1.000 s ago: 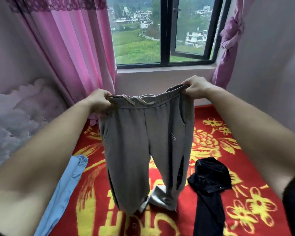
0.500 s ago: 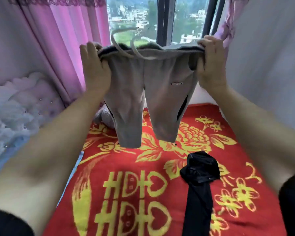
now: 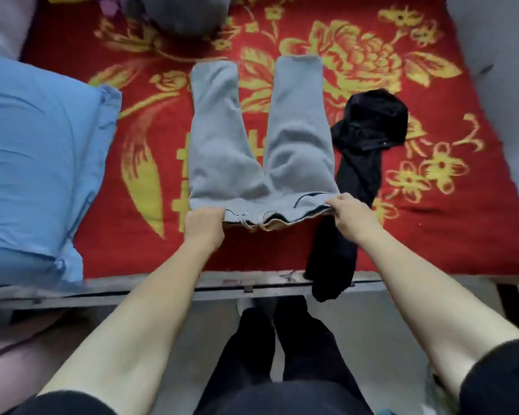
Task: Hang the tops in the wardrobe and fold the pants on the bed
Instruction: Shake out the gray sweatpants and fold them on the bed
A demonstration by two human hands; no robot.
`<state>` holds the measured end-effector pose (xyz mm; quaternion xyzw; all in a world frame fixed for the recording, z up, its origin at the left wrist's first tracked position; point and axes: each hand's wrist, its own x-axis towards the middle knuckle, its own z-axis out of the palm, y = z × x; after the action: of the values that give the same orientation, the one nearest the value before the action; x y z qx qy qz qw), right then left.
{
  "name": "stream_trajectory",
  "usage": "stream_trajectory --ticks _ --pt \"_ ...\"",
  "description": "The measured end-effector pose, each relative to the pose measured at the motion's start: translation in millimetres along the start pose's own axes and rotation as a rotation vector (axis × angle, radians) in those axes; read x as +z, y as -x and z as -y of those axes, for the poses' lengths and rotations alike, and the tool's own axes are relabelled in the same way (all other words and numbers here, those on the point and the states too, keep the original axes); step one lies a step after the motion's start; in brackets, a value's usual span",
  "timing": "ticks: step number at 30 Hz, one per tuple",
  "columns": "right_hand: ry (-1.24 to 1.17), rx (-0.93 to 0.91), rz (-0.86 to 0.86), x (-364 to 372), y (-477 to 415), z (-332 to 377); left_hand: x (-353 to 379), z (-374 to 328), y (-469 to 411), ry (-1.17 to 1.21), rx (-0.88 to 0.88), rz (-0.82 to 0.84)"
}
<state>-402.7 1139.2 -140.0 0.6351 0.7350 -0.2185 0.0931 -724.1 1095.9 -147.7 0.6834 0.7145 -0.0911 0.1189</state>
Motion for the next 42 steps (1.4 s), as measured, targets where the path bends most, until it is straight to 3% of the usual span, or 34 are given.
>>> stream_trajectory --ticks 4,10,14,20,24,27,31,34,35,37,40,42 --pt "0.014 0.017 0.069 44 32 -14 32 -6 30 -0.046 0.027 0.099" --pt "0.026 -0.017 -0.02 57 42 -22 40 -13 44 -0.087 0.043 0.059" --pt "0.01 -0.003 -0.061 103 61 -29 96 -25 71 -0.15 0.051 0.075" --pt "0.012 0.005 0.202 232 75 -68 229 -35 112 -0.191 0.08 0.206" --pt "-0.085 0.022 0.169 280 61 -81 281 -38 111 -0.194 0.04 0.189" --pt "-0.218 0.044 0.171 290 60 -89 294 -42 104 -0.211 -0.013 0.316" --pt "-0.555 0.243 0.284 277 53 -98 289 -54 91 -0.132 -0.057 0.493" --pt "-0.802 0.404 0.317 265 42 -102 280 -64 81 0.018 -0.197 0.625" --pt "-0.808 0.437 0.249 261 35 -103 277 -70 80 0.044 -0.246 0.588" --pt "-0.794 0.508 0.103 255 17 -108 274 -86 79 0.065 -0.255 0.359" --pt "-0.887 0.619 0.008 243 -11 -115 273 -121 75 0.164 -0.021 0.071" --pt "-0.964 0.648 0.014 238 -26 -120 276 -150 68 0.272 0.157 0.029"
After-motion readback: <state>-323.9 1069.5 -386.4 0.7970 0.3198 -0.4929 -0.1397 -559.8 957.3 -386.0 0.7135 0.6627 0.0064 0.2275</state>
